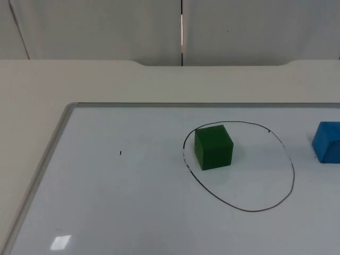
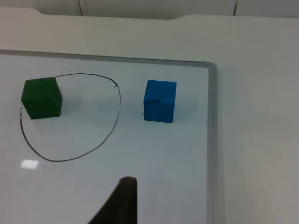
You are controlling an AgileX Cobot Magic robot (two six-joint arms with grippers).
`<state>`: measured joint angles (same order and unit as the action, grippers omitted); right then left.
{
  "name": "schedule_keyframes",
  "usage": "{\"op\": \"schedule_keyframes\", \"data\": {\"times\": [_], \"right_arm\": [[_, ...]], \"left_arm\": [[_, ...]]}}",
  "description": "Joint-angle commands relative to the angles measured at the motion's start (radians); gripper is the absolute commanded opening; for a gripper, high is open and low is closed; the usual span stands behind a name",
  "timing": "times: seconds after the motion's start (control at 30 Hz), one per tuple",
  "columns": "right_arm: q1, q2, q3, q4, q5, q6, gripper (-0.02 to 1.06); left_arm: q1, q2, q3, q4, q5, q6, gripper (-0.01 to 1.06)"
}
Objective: Push the two cubes into the marked area.
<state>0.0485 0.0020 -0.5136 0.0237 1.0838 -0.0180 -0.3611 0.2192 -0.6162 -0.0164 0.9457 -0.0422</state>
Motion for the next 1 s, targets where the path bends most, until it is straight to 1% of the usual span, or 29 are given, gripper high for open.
{"op": "schedule_keyframes", "data": {"times": [0.0,0.17,0.33,0.5,0.57,0.7,0.97], "right_arm": [[-0.004,-0.002,-0.001,-0.003,-0.005,0.000,1.05],[-0.004,-0.002,-0.001,-0.003,-0.005,0.000,1.05],[-0.004,-0.002,-0.001,-0.003,-0.005,0.000,1.05],[-0.004,-0.002,-0.001,-0.003,-0.005,0.000,1.05],[-0.004,-0.002,-0.001,-0.003,-0.005,0.000,1.05],[-0.004,-0.002,-0.001,-0.003,-0.005,0.000,1.05],[-0.004,-0.002,-0.003,-0.003,-0.007,0.002,1.05]], "left_arm": [[0.002,-0.035,0.016,0.016,0.025,-0.022,0.00],[0.002,-0.122,0.034,0.016,0.052,-0.036,0.00],[0.002,-0.219,0.034,0.031,0.100,-0.036,0.00],[0.002,-0.219,0.041,0.044,0.127,-0.036,0.00],[0.002,-0.219,0.050,0.046,0.125,-0.036,0.00],[0.002,-0.219,0.125,0.035,0.132,-0.036,0.00],[0.002,-0.219,0.121,0.039,0.130,-0.036,0.00]]}}
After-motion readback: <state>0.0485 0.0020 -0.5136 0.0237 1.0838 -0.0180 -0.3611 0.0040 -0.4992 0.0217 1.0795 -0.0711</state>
